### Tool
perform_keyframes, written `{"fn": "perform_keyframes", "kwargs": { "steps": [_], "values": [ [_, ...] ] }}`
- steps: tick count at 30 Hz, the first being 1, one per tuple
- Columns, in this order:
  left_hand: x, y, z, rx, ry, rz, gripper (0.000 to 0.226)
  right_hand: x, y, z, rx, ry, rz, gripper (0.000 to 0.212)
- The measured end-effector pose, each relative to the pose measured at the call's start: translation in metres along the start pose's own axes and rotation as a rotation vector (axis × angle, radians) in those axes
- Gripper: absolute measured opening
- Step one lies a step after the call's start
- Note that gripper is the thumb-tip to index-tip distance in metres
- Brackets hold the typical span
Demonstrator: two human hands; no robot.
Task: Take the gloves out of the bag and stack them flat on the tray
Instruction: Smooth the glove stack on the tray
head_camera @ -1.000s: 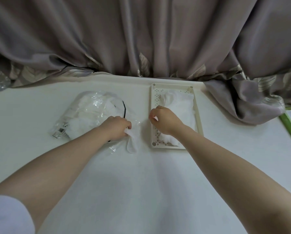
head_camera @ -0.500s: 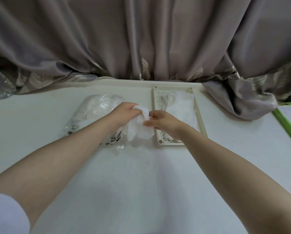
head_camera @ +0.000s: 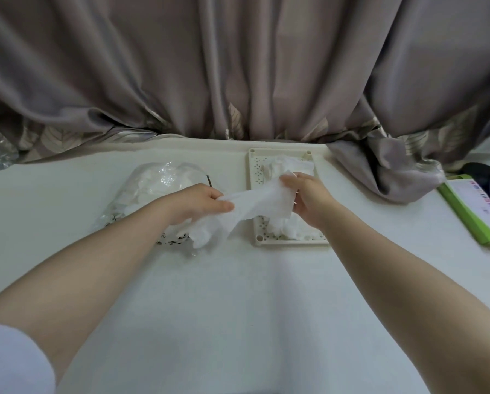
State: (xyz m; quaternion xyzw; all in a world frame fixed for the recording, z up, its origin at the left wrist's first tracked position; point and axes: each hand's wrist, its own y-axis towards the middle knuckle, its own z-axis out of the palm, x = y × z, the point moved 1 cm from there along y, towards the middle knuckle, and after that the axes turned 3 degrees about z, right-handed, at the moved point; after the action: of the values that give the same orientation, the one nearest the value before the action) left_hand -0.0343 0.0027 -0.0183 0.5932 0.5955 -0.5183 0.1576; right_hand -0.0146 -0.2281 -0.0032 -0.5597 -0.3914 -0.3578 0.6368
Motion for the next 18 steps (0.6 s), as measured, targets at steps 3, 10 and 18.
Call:
{"fn": "perform_keyframes", "kwargs": {
  "steps": [3,10,18],
  "values": [
    [-0.004,0.006,0.009,0.000,0.075,0.005,0.020,0.005,-0.003,-0.008,0.079,0.023,-0.008,0.012],
    [-0.071,0.008,0.052,-0.309,-0.136,0.404,0.007,0.017,-0.009,-0.009,0.210,0.019,-0.050,0.015],
    [-0.094,0.013,0.087,-0.158,-0.286,0.408,0.010,0.027,-0.016,-0.032,0.346,0.173,0.057,0.024]
  ]
}}
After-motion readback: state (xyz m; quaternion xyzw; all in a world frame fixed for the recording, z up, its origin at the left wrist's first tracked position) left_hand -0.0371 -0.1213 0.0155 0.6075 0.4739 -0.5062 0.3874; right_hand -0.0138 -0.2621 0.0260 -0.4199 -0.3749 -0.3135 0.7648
